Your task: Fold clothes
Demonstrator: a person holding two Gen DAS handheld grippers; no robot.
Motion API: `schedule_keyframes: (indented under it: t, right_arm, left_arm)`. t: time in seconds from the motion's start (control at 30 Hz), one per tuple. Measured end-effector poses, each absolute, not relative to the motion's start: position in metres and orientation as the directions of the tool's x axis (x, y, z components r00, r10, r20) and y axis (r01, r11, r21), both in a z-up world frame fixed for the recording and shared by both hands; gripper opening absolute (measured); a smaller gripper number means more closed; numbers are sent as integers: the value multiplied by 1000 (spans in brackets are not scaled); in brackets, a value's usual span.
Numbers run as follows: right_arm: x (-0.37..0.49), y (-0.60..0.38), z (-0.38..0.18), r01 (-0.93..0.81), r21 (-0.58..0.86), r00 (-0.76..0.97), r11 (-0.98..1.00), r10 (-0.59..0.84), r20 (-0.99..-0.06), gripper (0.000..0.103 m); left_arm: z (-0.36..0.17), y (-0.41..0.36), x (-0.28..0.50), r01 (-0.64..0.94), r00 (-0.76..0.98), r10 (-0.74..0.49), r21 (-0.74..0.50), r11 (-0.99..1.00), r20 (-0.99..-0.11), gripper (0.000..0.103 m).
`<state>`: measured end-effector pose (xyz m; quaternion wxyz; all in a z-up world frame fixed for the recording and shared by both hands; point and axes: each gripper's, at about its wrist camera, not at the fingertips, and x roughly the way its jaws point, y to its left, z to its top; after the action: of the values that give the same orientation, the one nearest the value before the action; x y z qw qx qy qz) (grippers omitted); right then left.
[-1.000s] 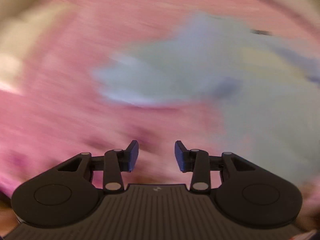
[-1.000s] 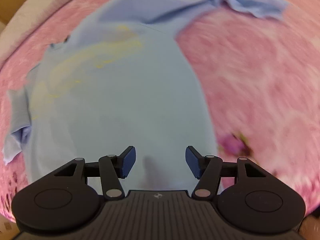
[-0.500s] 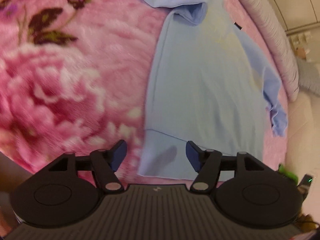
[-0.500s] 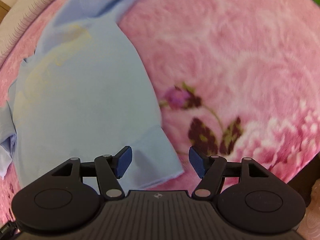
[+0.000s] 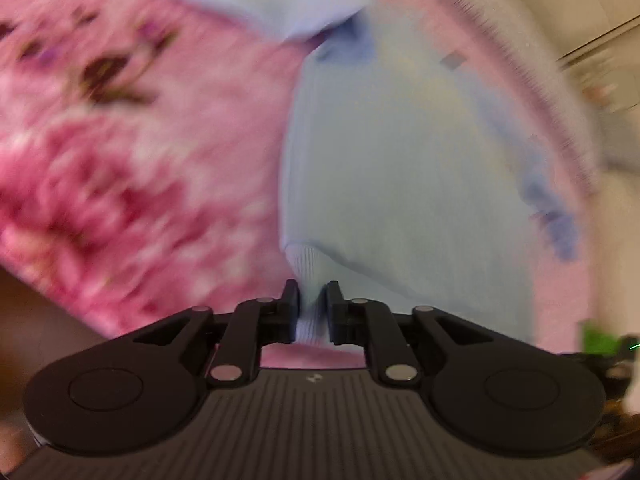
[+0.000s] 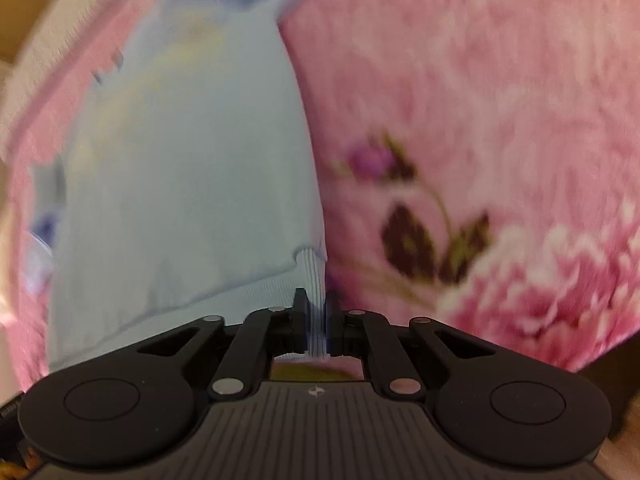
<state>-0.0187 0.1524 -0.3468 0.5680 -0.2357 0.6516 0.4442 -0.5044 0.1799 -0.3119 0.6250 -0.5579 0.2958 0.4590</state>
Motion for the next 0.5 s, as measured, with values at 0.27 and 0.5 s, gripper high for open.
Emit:
schedule_keyframes:
  t: [0.27, 0.5]
  right_arm:
    - [-23, 179, -303, -811, 284, -97, 511, 361, -928, 47]
    - [-55, 223, -311, -738, 358, -133, 572, 396, -908, 48]
  left_arm:
    - [-288, 210, -561, -810, 410, 431, -538, -233, -804, 35]
    - [-302, 307, -590, -712, 419, 538, -632, -304, -731, 49]
